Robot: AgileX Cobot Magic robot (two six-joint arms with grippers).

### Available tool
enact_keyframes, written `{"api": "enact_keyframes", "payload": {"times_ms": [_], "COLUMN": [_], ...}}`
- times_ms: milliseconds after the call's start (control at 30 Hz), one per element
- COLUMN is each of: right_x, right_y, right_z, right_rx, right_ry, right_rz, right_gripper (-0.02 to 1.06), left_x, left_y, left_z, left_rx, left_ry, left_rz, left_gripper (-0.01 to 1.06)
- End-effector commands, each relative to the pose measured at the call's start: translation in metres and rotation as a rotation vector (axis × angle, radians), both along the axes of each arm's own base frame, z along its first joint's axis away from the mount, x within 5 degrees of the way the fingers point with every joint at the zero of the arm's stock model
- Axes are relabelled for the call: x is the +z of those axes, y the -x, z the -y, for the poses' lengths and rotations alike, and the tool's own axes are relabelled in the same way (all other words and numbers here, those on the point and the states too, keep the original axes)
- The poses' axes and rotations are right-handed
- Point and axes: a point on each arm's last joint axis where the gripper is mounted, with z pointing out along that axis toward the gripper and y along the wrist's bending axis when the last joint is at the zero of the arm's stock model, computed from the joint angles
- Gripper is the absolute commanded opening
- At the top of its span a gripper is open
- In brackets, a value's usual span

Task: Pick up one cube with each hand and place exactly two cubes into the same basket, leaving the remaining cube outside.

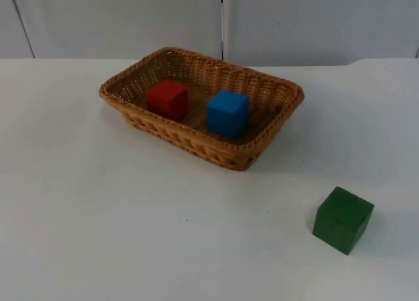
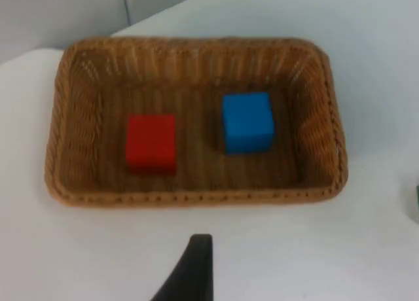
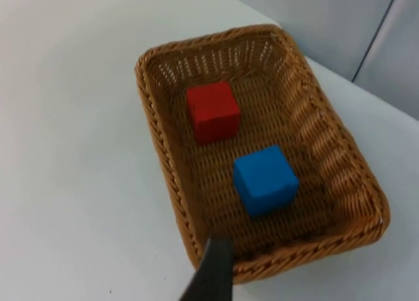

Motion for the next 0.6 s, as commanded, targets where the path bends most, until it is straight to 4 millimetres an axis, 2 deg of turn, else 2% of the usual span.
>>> {"api": "enact_keyframes", "payload": {"times_ms": [0,167,233,467,500,567], "right_x": [0.003,0.001,0.002,0.008,0.008,0.013], "right_y": [0.008,0.031,0.034,0.072,0.072,0.082], "right_z": [0.005,0.02,0.022,0.047,0.047,0.053], "right_rx": [-0.004,-0.012,-0.013,-0.013,-0.013,-0.014], "right_ry": [-0.022,-0.051,-0.054,-0.081,-0.081,-0.096], "right_rz": [0.023,0.071,0.076,0.119,0.119,0.141], "right_gripper": [0.76,0.76,0.76,0.76,0.76,0.76], "left_x": [0.0,0.0,0.0,0.014,0.014,0.015], "left_y": [0.012,0.038,0.04,0.08,0.08,0.094], "left_z": [-0.001,-0.008,-0.008,-0.018,-0.018,-0.022], "left_rx": [0.008,0.015,0.018,0.027,0.027,0.028], "left_ry": [0.016,0.03,0.035,0.066,0.066,0.071], "left_rz": [0.018,0.033,0.041,0.138,0.138,0.162], "left_gripper": [0.92,0.92,0.92,0.92,0.92,0.92]}}
